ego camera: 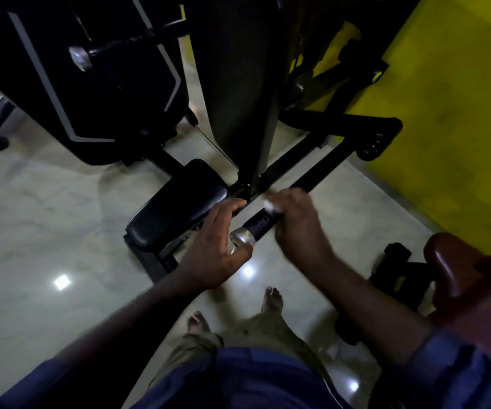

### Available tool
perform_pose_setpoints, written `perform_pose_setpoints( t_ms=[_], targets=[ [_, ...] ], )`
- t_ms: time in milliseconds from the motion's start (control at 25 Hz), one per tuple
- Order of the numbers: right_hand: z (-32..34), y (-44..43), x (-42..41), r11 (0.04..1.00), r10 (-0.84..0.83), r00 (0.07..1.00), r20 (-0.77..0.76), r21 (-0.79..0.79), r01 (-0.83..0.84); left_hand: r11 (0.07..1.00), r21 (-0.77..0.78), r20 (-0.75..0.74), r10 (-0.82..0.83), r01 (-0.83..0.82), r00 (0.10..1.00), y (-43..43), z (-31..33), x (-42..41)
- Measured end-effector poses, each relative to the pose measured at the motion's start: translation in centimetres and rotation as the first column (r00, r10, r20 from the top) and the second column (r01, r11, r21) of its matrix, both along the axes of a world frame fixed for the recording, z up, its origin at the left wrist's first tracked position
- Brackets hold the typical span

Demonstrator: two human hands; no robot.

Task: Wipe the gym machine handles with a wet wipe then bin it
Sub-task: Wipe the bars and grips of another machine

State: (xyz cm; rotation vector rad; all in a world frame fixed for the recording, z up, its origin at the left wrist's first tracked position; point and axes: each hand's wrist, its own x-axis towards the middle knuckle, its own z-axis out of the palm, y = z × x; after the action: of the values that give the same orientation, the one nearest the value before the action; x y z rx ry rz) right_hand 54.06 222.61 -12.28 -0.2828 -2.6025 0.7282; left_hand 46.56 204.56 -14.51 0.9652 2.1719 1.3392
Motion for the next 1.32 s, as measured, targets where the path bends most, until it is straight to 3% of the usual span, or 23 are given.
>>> perform_pose_setpoints(
  t_ms=[80, 120, 200, 280, 320, 440, 520, 600, 680, 720, 840, 880, 1000, 1040, 1120, 1160, 1240, 1320],
  targets=[
    [0.4, -2.6, 1.3, 0.981, 0.148, 0.979, 0.142, 0.106, -0.163, 0.999, 0.021, 0.028, -0.029, 0.028, 0.999, -1.0, 0.4, -1.0],
    [0.1, -1.5, 0.9, 0.973, 0.140, 0.972, 0.189, 0.155, -0.170, 0.998, 0.024, 0.033, -0.052, 0.051, 0.998, -1.5, 0.6, -1.5],
    [-0.1, 3.3, -0.9, 0.980, -0.056, 0.979, 0.198, 0.197, 0.017, 0.994, 0.013, 0.036, -0.107, 0.107, 0.994, -2.3, 0.7, -2.3],
    [0.4, 5.1, -1.6, 0.969, -0.247, 0.960, 0.135, 0.063, 0.241, 0.991, -0.015, 0.040, -0.135, 0.135, 0.990, -2.6, 0.6, -2.7],
    [0.7, 3.2, -1.1, 0.973, -0.231, 0.961, 0.149, 0.017, 0.231, 0.989, -0.028, 0.049, -0.145, 0.147, 0.988, -2.6, 0.5, -2.9],
    [1.1, -4.4, 1.9, 0.993, 0.109, 0.980, 0.164, 0.031, -0.116, 0.986, -0.032, 0.094, -0.158, 0.161, 0.983, -1.8, 0.2, -3.7],
    [1.6, -2.7, 1.6, 0.974, 0.208, 0.955, 0.211, 0.046, -0.222, 0.990, 0.004, 0.121, -0.142, 0.143, 0.982, -1.2, 0.2, -4.4],
    [1.3, 2.7, -0.3, 0.993, 0.007, 0.995, 0.102, 0.115, -0.019, 0.992, 0.018, 0.152, -0.127, 0.126, 0.980, -0.2, 0.4, -5.1],
    [1.1, 3.4, -1.2, 0.980, -0.193, 0.975, 0.107, 0.057, 0.188, 0.993, 0.009, 0.185, -0.121, 0.122, 0.975, 1.1, 0.5, -5.7],
    [1.1, 1.5, -1.2, 0.988, -0.150, 0.974, 0.167, 0.052, 0.143, 0.993, 0.003, 0.202, -0.113, 0.114, 0.973, 1.6, 0.5, -6.1],
    [1.6, -4.0, -0.2, 0.948, 0.249, 0.898, 0.363, 0.096, -0.302, 0.998, 0.002, 0.218, -0.058, 0.059, 0.974, 2.8, 0.5, -7.2],
    [1.9, -2.2, -0.9, 0.943, 0.281, 0.881, 0.381, 0.061, -0.327, 0.999, 0.004, 0.226, -0.046, 0.046, 0.973, 3.1, 0.5, -7.4],
    [1.5, 6.2, -3.9, 0.970, -0.120, 0.904, 0.411, 0.243, 0.019, 1.000, 0.007, 0.262, -0.021, 0.020, 0.965, 3.8, 0.5, -7.9],
    [1.5, 6.8, -4.0, 0.964, -0.146, 0.896, 0.420, 0.264, 0.033, 1.000, -0.002, 0.273, -0.013, 0.015, 0.962, 4.4, 0.5, -7.9],
    [2.2, 3.5, -3.3, 0.958, 0.107, 0.910, 0.400, 0.203, -0.201, 1.000, -0.020, 0.278, -0.004, 0.010, 0.961, 5.7, 0.3, -8.0],
    [2.2, 1.6, -2.6, 0.909, 0.293, 0.883, 0.366, 0.179, -0.376, 1.000, -0.024, 0.276, -0.006, 0.013, 0.961, 6.5, 0.3, -8.1],
    [2.6, 4.1, -3.3, 0.824, 0.463, 0.794, 0.393, 0.140, -0.550, 0.999, -0.036, 0.285, -0.004, 0.015, 0.958, 8.1, 0.5, -8.3],
    [0.9, 12.3, -6.2, 0.850, 0.297, 0.876, 0.381, 0.313, -0.424, 0.998, -0.053, 0.302, -0.010, 0.028, 0.953, 9.4, 0.7, -8.6]
  ],
)
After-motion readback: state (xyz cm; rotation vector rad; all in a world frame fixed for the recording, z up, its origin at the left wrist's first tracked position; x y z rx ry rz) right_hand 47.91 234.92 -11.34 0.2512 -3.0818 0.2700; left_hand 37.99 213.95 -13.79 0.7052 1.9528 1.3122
